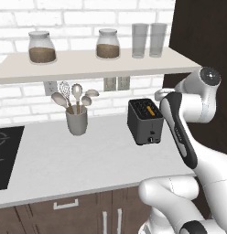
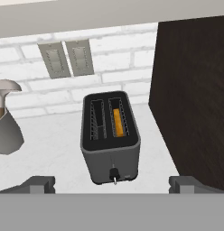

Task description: Start the toaster. Once the lever pops up, take the bread to the plate on the dining counter.

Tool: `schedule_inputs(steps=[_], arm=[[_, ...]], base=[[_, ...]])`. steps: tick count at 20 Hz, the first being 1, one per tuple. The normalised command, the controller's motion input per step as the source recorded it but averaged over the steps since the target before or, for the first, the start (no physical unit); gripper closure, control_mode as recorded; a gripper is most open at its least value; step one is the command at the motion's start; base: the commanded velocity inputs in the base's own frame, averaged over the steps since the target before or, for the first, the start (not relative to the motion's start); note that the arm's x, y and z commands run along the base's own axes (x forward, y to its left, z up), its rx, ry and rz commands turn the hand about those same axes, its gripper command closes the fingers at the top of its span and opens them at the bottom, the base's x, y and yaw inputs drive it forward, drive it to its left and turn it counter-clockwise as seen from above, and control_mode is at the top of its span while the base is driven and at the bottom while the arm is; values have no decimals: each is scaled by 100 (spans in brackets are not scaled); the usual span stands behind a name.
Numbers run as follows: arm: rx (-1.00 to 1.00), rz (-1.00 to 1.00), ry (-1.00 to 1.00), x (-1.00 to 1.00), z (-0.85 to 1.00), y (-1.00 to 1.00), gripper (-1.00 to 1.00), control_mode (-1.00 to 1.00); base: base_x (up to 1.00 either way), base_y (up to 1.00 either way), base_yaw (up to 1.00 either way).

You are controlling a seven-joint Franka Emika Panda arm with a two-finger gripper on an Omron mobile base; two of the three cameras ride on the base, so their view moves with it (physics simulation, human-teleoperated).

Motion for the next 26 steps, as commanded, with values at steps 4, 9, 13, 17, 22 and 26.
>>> schedule_inputs(steps=[4, 9, 13, 17, 22, 26], arm=[[0, 0, 0, 0, 0, 0, -100, -100], [0, 0, 0, 0, 0, 0, -100, -100], [0, 0, 0, 0, 0, 0, -100, -100], [0, 0, 0, 0, 0, 0, -100, -100], [0, 0, 0, 0, 0, 0, -100, -100], [0, 0, 0, 0, 0, 0, -100, -100]], base=[[0, 0, 0], [0, 0, 0], [0, 0, 0], [0, 0, 0], [0, 0, 0], [0, 0, 0]])
